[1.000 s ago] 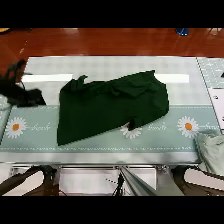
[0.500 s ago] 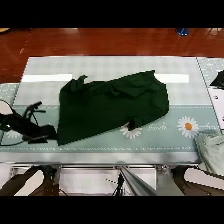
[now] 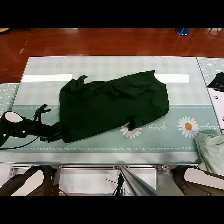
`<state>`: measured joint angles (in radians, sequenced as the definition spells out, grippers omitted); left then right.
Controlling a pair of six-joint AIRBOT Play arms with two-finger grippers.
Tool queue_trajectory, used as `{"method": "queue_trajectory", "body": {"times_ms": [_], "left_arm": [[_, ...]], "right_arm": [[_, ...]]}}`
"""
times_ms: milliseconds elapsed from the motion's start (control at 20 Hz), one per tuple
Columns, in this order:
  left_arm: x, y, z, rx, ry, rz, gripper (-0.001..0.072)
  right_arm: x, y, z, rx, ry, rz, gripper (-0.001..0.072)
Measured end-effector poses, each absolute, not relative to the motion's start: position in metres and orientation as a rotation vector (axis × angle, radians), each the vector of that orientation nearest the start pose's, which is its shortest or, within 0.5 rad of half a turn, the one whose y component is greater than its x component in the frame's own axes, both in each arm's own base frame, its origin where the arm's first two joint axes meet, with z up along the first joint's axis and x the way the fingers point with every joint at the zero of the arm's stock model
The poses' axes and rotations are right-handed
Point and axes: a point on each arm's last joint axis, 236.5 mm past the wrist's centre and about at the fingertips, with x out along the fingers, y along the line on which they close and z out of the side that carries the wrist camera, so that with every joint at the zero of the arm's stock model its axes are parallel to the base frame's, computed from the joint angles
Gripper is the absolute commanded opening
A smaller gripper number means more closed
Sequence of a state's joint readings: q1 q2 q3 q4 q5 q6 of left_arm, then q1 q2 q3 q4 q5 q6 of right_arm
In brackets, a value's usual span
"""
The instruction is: Fold the shirts.
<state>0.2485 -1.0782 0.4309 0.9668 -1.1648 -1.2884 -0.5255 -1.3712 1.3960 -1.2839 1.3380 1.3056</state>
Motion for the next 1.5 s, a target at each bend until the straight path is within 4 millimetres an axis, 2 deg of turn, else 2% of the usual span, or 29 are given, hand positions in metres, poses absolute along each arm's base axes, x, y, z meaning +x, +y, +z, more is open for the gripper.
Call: {"method": "queue_trajectory", "body": {"times_ms": [50, 150, 350, 400, 700, 900, 1200, 1250, 1300, 1350, 1400, 1500], "left_arm": [[0.201, -0.08, -0.108, -0.686, 1.584, -0.234, 0.0349], [0.204, -0.081, -0.115, -0.706, 1.582, -0.227, 0.0033], [0.202, -0.089, -0.121, -0.733, 1.605, -0.271, 0.0027], [0.201, -0.09, -0.122, -0.731, 1.61, -0.283, 0.0026], [0.196, -0.094, -0.122, -0.714, 1.626, -0.331, 0.0027], [0.193, -0.094, -0.122, -0.705, 1.637, -0.343, 0.0027], [0.191, -0.094, -0.122, -0.696, 1.644, -0.351, 0.0027], [0.191, -0.093, -0.122, -0.69, 1.644, -0.354, 0.0027], [0.191, -0.093, -0.121, -0.685, 1.643, -0.355, 0.0027], [0.192, -0.092, -0.121, -0.676, 1.64, -0.36, 0.0026], [0.195, -0.091, -0.12, -0.667, 1.635, -0.363, 0.0026], [0.206, -0.085, -0.115, -0.629, 1.6, -0.364, 0.0026]], "right_arm": [[0.378, -0.143, 0.053, 0.345, 1.214, -0.085, 0.0431], [0.378, -0.138, 0.054, 0.36, 1.215, -0.07, 0.0431], [0.375, -0.127, 0.049, 0.393, 1.235, -0.033, 0.044], [0.372, -0.122, 0.044, 0.412, 1.246, -0.017, 0.0492], [0.357, -0.065, -0.015, 0.654, 1.29, 0.094, 0.0493], [0.345, -0.037, -0.055, 0.712, 1.317, 0.104, 0.0491], [0.36, -0.007, -0.088, 0.684, 1.269, 0.04, 0.0484], [0.364, -0.002, -0.092, 0.683, 1.261, 0.025, 0.043], [0.367, 0.004, -0.096, 0.686, 1.258, 0.01, 0.0322], [0.37, 0.01, -0.099, 0.689, 1.255, 0.001, 0.0189], [0.371, 0.017, -0.102, 0.687, 1.26, -0.002, 0.0021], [0.375, 0.03, -0.099, 0.678, 1.262, 0.015, 0.0024]]}}
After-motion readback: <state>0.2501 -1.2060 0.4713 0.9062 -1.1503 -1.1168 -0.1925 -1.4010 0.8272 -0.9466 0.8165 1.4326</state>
